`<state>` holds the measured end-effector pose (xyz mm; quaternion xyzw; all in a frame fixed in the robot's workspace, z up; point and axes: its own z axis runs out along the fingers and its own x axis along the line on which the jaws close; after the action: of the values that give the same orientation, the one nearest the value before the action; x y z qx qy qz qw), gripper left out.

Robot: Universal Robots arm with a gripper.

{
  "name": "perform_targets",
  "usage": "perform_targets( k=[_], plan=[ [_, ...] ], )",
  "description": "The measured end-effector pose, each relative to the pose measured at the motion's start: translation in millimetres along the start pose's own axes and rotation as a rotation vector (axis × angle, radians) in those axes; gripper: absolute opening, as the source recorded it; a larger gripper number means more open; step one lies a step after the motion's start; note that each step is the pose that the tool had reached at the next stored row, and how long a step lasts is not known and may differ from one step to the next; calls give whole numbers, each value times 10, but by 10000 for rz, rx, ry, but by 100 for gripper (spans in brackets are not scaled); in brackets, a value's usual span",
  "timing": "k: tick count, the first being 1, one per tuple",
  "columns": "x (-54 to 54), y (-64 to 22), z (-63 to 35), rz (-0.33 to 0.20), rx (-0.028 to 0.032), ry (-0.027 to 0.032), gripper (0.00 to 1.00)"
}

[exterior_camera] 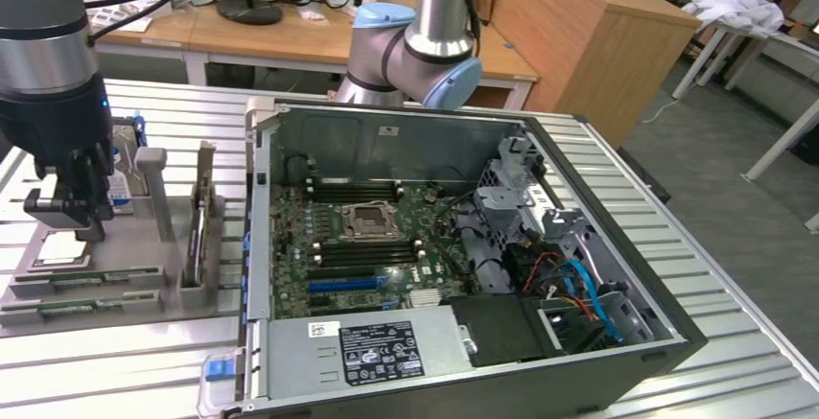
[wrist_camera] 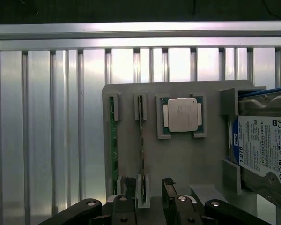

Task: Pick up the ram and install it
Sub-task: 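Pick up the ram and move it above insertion slot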

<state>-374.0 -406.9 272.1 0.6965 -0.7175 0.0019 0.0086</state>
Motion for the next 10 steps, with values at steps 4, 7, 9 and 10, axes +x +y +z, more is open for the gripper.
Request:
perform_targets(
  k=[4,7,9,10],
  plan=[
    [0,28,2,1,4,-2,36],
    [2,72,4,0,7,-1,36],
    [3,96,5,0,10,-1,36],
    [3,108,6,0,10,-1,36]
  ],
)
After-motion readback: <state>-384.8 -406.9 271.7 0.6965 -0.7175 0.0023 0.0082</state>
